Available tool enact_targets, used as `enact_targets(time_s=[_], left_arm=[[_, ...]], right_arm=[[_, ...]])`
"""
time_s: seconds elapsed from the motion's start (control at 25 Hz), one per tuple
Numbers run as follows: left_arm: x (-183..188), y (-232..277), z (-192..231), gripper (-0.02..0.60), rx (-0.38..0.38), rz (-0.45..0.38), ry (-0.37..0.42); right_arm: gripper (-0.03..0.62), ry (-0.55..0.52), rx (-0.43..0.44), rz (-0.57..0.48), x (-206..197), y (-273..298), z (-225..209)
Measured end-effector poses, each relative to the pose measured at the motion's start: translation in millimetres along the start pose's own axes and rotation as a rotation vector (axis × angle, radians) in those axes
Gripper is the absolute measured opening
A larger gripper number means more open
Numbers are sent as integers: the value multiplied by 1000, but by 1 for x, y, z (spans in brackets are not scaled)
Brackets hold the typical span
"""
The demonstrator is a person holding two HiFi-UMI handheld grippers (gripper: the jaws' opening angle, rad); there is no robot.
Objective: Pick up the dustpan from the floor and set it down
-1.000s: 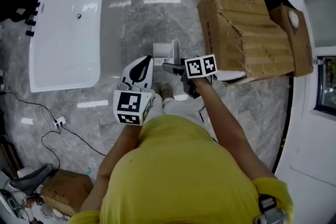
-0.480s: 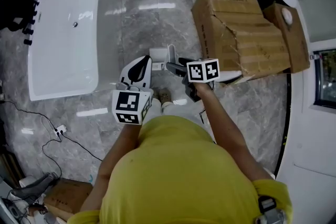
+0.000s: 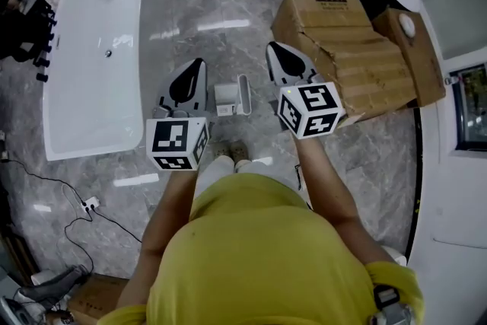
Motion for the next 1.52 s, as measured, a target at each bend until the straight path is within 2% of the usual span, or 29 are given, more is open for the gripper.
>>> enact_targets(time_s=[0.12, 0.24, 0.44, 0.68, 1.52], left_arm=[[29, -6, 3, 3, 28, -55, 16], [55, -15, 1, 3, 58, -107, 70], [83, -26, -5, 3, 99, -180, 138], [94, -32, -10, 3, 105, -192, 136], [90, -24, -7, 3, 102, -164, 121]], right_arm=[[11, -88, -47, -145, 35, -18, 13], [11, -127, -77, -267, 61, -35, 23], [11, -175, -115, -371, 87, -52, 28], [11, -189, -121, -381, 91, -61, 32], [11, -174, -110, -334, 83, -51, 28]])
Point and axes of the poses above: the fingertips, and each gripper's own axes: y forward along the fingers, z to its left, x out of its top, the point moved 10 cm from there along -y, backward along the fingers, and after that the axes turned 3 degrees about -x, right-handed, at the moved point
